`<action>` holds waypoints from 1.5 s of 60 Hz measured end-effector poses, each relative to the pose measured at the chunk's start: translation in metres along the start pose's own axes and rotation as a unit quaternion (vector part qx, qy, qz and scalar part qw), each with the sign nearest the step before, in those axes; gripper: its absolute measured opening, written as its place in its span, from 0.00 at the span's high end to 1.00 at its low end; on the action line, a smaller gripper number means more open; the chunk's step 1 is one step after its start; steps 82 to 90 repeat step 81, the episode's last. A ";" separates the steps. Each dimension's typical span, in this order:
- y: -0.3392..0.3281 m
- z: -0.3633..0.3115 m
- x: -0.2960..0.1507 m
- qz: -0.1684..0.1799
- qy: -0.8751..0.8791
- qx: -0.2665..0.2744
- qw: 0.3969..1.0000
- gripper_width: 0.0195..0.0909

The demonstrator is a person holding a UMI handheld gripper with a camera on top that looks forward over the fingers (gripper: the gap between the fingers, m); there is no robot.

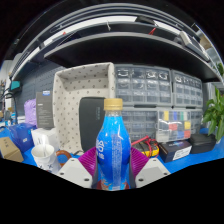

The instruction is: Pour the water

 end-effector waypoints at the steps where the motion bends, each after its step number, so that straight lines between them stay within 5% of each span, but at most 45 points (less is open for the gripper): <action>1: 0.000 0.000 0.000 -0.001 0.001 0.001 1.000 0.64; 7: -0.004 -0.001 0.002 -0.018 0.015 0.005 1.000 0.54; 9: -0.007 -0.001 0.003 -0.026 0.020 0.008 0.999 0.37; 15: -0.020 -0.007 0.003 -0.039 0.028 0.004 0.999 0.16; 38: -0.130 -0.059 0.026 -0.099 0.021 0.048 0.994 0.18; 90: -0.200 -0.101 -0.008 -0.075 0.018 0.045 0.996 0.15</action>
Point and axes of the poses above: the point between the fingertips, and its own axes, seen from behind it with the camera up: z to the right, x down, y forward, the way the camera looks, the point moved 5 cm from there along -y, backward, against the way the camera looks, and after that the axes turned 8 degrees about -x, right-handed, at the moved point
